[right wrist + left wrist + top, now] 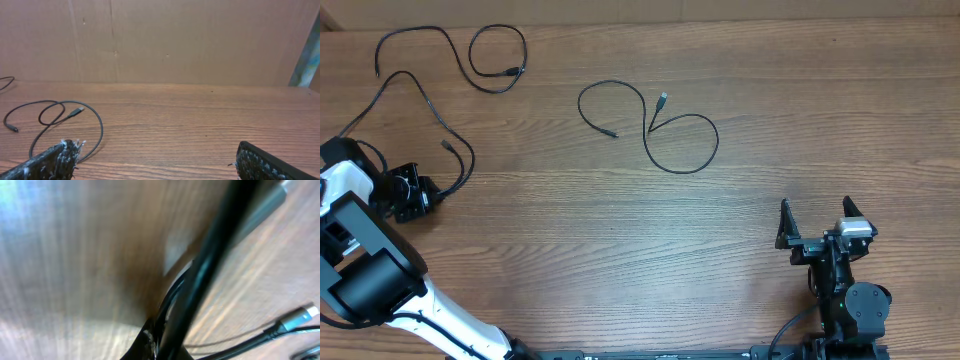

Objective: Untangle cables

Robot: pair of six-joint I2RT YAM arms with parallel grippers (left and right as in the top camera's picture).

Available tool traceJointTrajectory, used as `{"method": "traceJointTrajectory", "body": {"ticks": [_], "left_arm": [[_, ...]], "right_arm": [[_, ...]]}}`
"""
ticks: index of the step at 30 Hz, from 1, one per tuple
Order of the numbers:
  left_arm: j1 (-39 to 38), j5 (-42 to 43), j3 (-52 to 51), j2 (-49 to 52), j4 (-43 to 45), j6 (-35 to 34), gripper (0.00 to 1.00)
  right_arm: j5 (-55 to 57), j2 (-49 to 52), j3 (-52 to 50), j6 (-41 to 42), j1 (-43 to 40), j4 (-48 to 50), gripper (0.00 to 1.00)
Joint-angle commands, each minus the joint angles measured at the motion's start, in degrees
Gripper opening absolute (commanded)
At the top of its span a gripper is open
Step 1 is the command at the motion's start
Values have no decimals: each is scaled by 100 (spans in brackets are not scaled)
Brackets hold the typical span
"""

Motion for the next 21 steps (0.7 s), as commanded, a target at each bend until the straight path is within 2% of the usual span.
{"method": "traceJointTrajectory", "body": {"ticks": [1, 6, 18, 20, 21], "left_arm": [[-131, 232, -52, 61, 225, 114, 6], [-424, 601, -52, 61, 535, 114, 13], [-649, 673, -52, 61, 507, 118, 9], [-649, 669, -52, 61, 509, 212, 11], [-649, 671, -52, 61, 511, 278, 17]], "right_arm": [[9, -42, -59, 15, 26, 35, 100], [9, -42, -59, 15, 26, 35, 100], [9, -42, -59, 15, 26, 33, 100], [9, -42, -59, 15, 26, 35, 100], [9, -42, -59, 15, 26, 33, 100]]}}
